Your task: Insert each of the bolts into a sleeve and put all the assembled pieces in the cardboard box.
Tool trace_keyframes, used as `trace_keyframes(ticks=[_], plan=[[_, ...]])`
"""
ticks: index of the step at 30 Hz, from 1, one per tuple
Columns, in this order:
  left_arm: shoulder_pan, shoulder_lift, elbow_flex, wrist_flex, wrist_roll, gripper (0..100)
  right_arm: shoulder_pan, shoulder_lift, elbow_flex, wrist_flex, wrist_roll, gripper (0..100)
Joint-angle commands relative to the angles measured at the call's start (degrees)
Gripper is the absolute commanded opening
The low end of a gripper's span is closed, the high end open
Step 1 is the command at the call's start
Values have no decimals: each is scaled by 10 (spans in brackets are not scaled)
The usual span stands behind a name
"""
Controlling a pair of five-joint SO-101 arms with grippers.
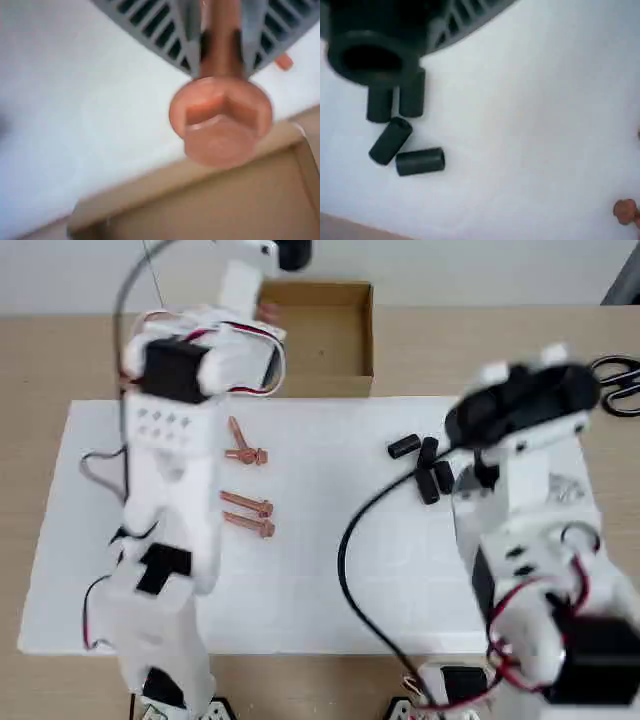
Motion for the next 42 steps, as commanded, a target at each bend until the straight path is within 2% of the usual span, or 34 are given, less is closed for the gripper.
trace_keyframes(ticks=[1,6,10,16,21,26,30,33,35,39,42], plan=[[4,-113,-31,11,8,6,6,-83,84,-51,4,4],[4,-183,-25,11,8,6,3,-174,265,-167,1,4],[4,-239,28,11,8,6,2,-226,411,-277,0,4],[69,-398,139,11,9,6,-5,-288,553,-400,-1,4],[86,-505,319,4,93,6,-84,-320,583,-414,-18,4],[89,-534,475,-84,152,6,-172,-300,584,-420,-97,4],[93,-536,565,-164,200,6,-178,-262,584,-440,-105,4],[97,-536,595,-174,251,6,-189,-240,584,-450,-105,4],[98,-534,615,-198,260,6,-207,-229,584,-448,-105,3],[96,-536,685,-295,259,6,-233,-221,584,-447,-110,3],[98,-535,743,-377,261,6,-233,-219,584,-450,-151,3]])
